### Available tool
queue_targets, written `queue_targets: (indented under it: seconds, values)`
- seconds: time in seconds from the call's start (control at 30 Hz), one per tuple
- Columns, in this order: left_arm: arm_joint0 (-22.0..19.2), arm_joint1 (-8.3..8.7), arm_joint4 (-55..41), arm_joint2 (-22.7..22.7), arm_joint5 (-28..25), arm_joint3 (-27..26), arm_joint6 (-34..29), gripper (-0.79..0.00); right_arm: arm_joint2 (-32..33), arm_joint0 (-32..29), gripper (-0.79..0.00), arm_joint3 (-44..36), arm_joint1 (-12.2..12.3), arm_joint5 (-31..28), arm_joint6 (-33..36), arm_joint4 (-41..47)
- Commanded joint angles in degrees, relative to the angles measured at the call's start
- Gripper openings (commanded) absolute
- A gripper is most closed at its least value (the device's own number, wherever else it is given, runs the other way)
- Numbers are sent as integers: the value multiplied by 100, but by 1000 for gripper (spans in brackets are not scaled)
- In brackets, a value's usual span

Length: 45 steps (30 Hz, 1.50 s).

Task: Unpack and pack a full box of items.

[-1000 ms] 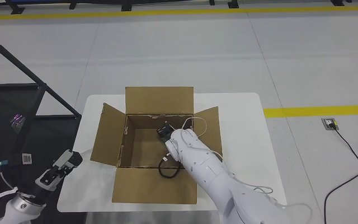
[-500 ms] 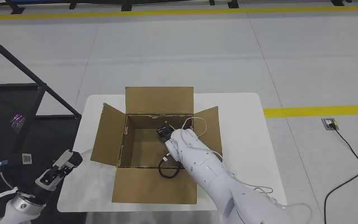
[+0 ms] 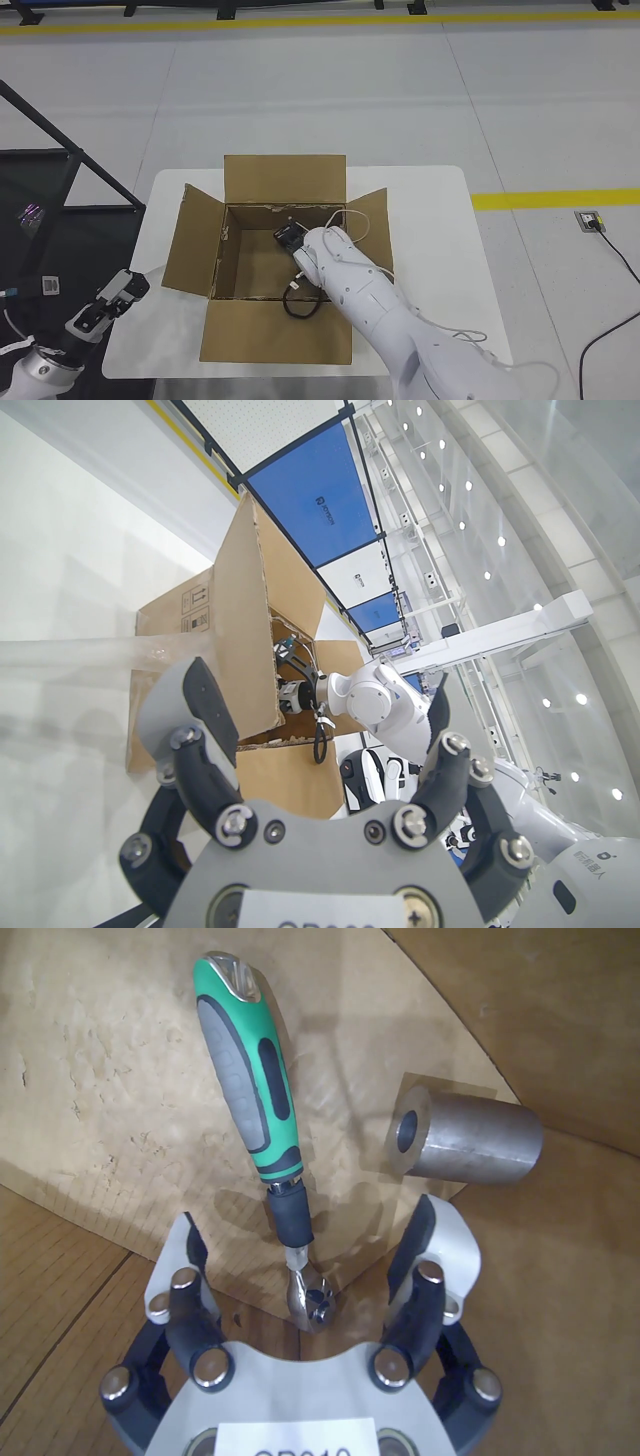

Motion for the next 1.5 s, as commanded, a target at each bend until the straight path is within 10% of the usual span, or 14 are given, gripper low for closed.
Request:
queue_targets:
  seconds: [0.0, 0.2, 0.33, 0.67, 0.73, 0.77, 1.47]
  values:
    - [10, 4, 6, 0, 2, -5, 12, 0, 9, -7, 0, -24, 16, -11, -34, -32]
    - [43, 15, -1, 14, 1, -21, 55, 0, 60, -52, -34, -78, 56, 147, -135, -100]
    - [63, 25, 26, 25, 17, -39, 79, 0, 112, -100, -400, -76, 89, 154, -201, -109]
    - [53, 48, 65, 71, 67, -31, 111, 0, 211, -190, -428, -143, 142, 61, -231, -148]
    - [48, 53, 75, 84, 83, -28, 120, 0, 229, -196, -542, -143, 153, 37, -237, -164]
    - [46, 56, 74, 87, 88, -28, 122, 0, 244, -196, -773, -136, 160, 35, -235, -160]
    - [37, 102, -21, 114, 29, 4, 108, 0, 565, 29, -785, -1035, 366, -536, -266, -242]
